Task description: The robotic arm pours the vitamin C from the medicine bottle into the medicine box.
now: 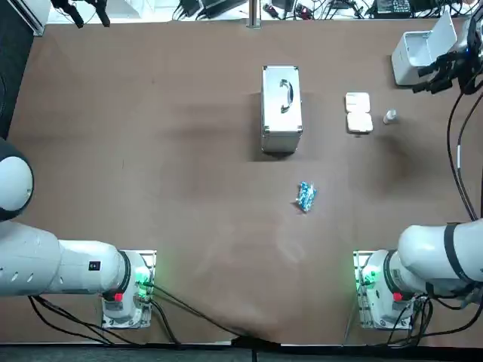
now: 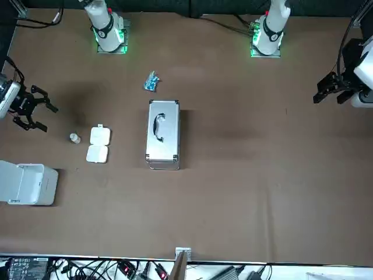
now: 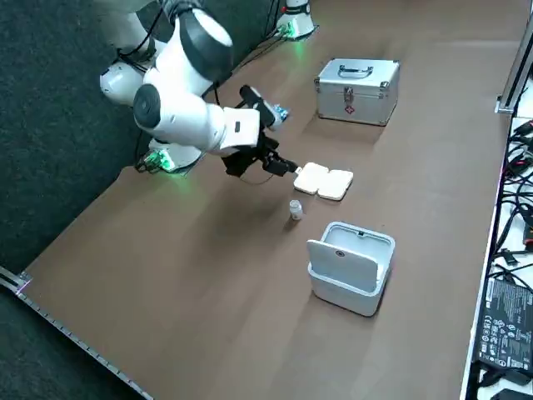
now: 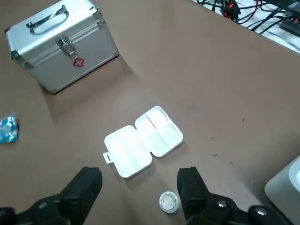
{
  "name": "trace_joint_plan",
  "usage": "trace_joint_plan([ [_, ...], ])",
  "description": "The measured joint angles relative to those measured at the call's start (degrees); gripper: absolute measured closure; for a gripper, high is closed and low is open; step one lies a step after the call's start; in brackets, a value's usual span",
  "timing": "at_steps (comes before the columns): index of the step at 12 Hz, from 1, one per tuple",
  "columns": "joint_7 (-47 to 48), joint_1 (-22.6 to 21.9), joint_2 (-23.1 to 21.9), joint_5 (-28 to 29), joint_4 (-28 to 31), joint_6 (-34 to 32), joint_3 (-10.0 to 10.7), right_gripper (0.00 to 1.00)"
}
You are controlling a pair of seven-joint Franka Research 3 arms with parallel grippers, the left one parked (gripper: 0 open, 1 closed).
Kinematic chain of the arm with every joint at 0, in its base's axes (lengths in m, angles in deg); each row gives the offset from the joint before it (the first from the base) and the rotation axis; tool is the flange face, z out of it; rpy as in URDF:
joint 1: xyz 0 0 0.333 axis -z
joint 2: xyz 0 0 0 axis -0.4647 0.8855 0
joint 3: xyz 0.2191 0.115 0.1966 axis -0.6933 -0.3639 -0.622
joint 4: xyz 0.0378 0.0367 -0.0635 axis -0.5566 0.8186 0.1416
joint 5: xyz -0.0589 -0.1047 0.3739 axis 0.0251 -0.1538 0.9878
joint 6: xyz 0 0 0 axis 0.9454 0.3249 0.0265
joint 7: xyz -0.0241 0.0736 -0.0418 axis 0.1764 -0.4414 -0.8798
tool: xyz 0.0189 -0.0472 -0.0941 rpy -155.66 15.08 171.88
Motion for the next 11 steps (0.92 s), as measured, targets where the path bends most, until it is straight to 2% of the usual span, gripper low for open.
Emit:
trace_joint_plan([
  [4,-11.28,2.54,3.83,6.14,2.01,0.23,0.01,0.0],
  [6,-20.07,4.11,7.1,10.32,2.4,0.23,0.02,0.0],
  [10,-28.04,6.6,12.85,13.79,2.35,-1.18,0.02,0.0],
  [11,-32.57,7.34,15.61,17.12,2.21,-2.62,0.02,0.0],
])
